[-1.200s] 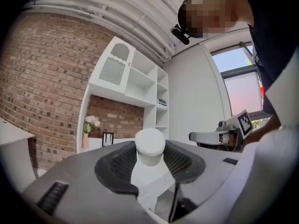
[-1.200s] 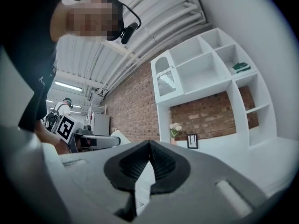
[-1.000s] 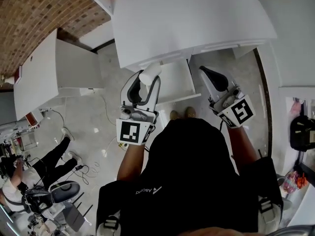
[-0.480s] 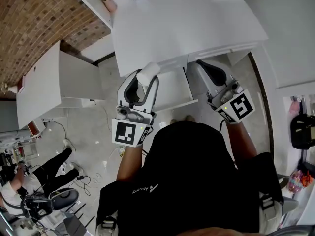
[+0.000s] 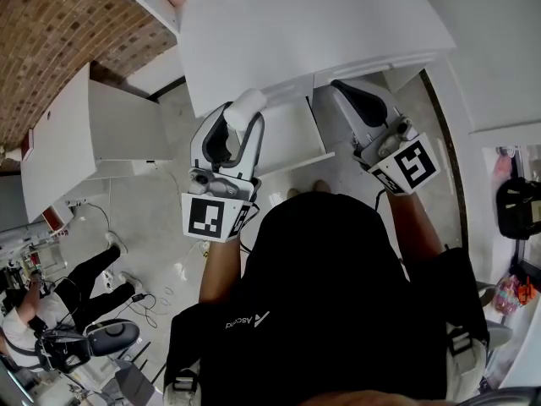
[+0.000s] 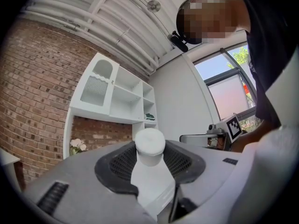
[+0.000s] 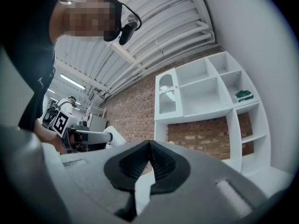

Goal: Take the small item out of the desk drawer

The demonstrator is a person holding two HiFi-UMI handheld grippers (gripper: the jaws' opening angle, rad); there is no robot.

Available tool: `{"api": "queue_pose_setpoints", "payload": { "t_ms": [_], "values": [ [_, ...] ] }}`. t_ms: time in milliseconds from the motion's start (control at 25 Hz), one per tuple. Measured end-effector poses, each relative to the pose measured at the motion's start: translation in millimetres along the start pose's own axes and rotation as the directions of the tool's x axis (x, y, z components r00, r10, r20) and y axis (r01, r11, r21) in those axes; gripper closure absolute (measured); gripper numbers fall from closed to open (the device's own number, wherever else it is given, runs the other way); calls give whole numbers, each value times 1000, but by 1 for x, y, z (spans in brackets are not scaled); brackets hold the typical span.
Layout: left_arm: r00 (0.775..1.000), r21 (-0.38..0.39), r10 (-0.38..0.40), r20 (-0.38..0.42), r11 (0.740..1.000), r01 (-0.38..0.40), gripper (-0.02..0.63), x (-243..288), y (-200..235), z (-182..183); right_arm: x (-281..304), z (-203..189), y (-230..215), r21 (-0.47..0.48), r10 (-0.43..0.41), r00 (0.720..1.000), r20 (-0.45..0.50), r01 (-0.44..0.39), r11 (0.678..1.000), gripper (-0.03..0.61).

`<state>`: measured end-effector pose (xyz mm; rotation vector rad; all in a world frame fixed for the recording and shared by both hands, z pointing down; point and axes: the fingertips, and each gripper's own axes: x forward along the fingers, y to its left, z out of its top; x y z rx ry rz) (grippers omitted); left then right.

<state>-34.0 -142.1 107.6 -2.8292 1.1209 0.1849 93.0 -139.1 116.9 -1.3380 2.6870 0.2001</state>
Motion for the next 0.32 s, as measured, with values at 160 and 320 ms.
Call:
{"api": "queue_pose_setpoints", "payload": {
  "t_ms": [160,320],
  "values": [
    [1000,-8,-12,-4,1000,12,442,1,-6,-3,-3,-2,-1,5,-3,1000,-1,3,1000,577],
    [1000,-16,-14,-2,1000,14,442,1,-6,-3,-3,-3,0,4,1,1000,1,-1,1000,577]
  ]
}}
